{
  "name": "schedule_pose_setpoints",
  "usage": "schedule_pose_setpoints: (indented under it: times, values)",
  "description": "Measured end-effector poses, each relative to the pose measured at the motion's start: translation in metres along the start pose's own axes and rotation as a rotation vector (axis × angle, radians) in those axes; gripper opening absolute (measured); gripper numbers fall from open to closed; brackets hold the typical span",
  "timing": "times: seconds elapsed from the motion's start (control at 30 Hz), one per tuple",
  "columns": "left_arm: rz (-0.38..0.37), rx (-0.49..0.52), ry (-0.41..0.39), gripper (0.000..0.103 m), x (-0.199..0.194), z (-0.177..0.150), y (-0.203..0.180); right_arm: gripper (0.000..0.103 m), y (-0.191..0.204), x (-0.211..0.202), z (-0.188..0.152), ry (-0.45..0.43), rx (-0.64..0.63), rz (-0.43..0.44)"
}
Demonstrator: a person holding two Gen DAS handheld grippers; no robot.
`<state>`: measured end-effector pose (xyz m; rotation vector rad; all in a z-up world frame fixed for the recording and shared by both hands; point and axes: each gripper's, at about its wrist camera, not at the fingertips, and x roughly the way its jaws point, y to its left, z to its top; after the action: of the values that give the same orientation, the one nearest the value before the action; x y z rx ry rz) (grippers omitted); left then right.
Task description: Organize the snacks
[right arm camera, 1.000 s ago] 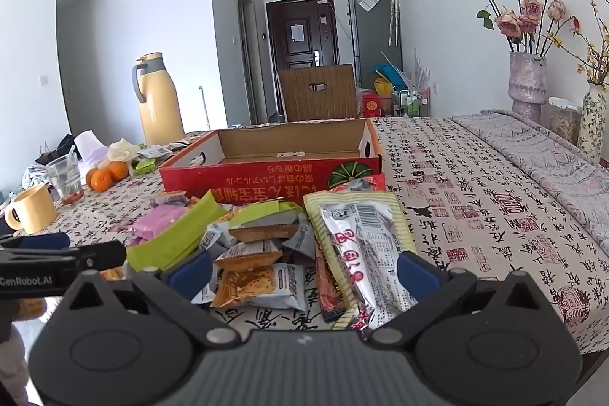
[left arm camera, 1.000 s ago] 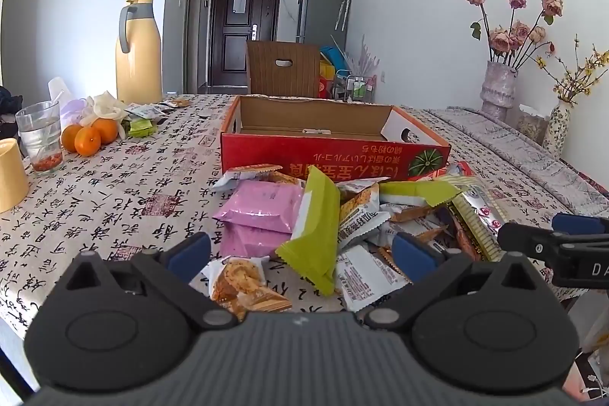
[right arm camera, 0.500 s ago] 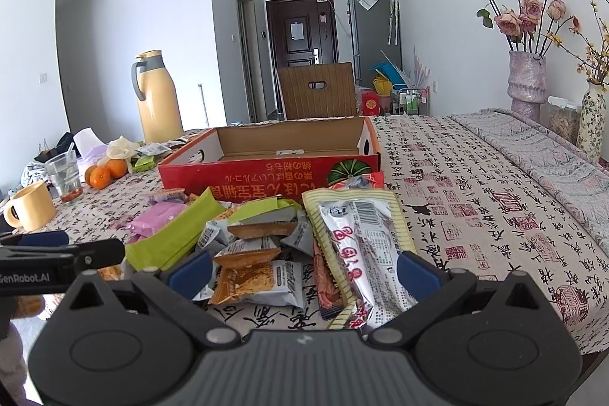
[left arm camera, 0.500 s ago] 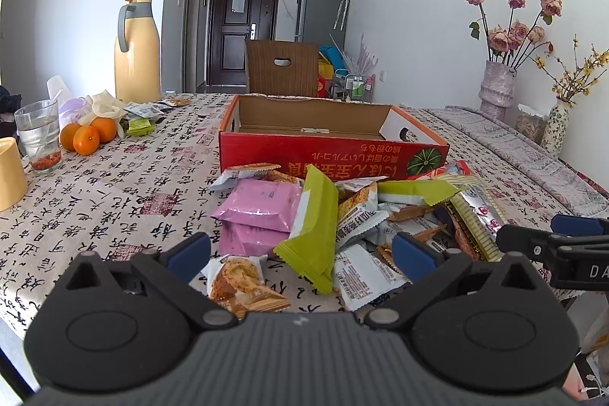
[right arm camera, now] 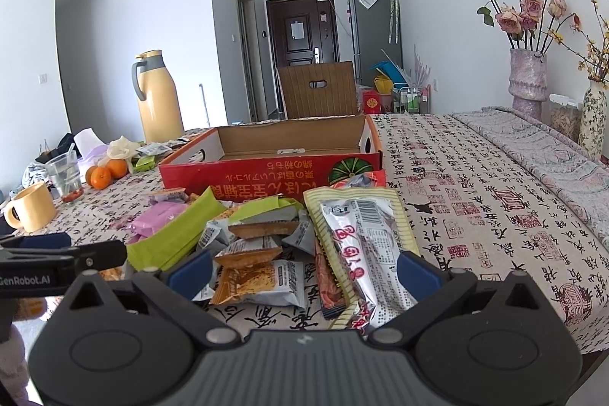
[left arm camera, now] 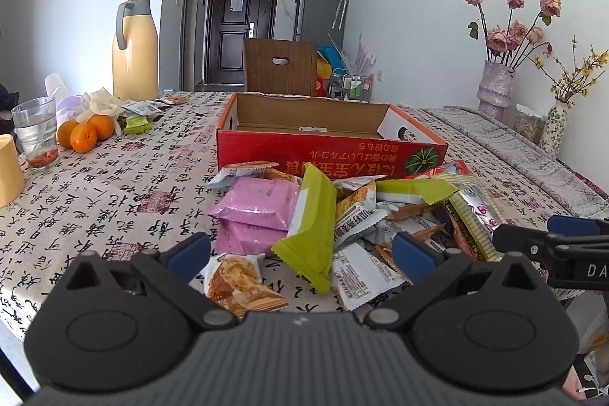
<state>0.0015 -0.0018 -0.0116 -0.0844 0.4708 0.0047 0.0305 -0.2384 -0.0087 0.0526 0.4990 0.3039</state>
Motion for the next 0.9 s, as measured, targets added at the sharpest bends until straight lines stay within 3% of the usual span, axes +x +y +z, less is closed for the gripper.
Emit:
schedule_pose_setpoints:
  times: [0.9]
  values:
    - [0.002,-0.004,0.009,0.103,0.0047,-0.0004,0.0023,0.103,-0.0016,0.0070,-0.0015,0.003,0.006,0.005]
